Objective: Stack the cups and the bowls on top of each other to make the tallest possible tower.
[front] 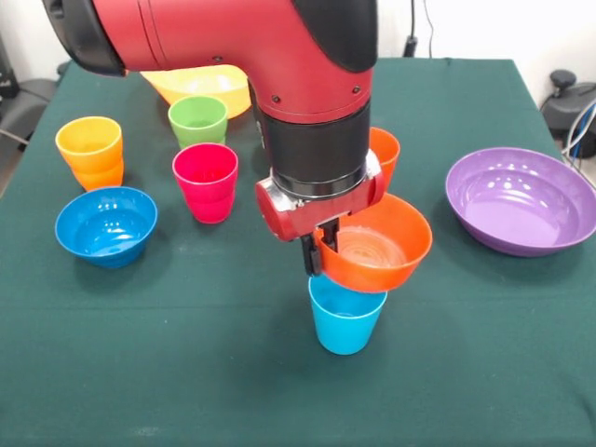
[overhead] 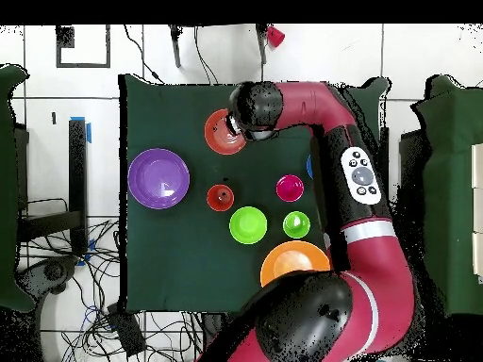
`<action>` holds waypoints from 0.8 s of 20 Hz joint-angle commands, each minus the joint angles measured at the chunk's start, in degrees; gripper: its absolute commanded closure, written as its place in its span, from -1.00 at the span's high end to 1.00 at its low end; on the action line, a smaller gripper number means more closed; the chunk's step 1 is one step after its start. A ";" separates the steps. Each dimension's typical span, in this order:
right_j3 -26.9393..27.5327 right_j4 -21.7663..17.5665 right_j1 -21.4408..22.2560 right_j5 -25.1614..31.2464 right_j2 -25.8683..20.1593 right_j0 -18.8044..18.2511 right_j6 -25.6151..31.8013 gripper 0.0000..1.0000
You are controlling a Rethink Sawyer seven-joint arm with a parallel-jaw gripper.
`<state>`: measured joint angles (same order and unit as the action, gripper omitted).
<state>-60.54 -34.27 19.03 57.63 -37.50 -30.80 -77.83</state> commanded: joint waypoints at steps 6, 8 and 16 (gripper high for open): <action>-2.11 -0.91 0.91 2.82 4.90 -1.19 4.08 -1.00; -1.65 -0.74 0.69 2.78 4.91 -0.90 3.94 -1.00; -0.73 0.41 -0.07 2.51 4.73 -0.67 2.60 -1.00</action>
<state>-60.54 -33.18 19.42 57.63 -35.92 -31.68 -77.83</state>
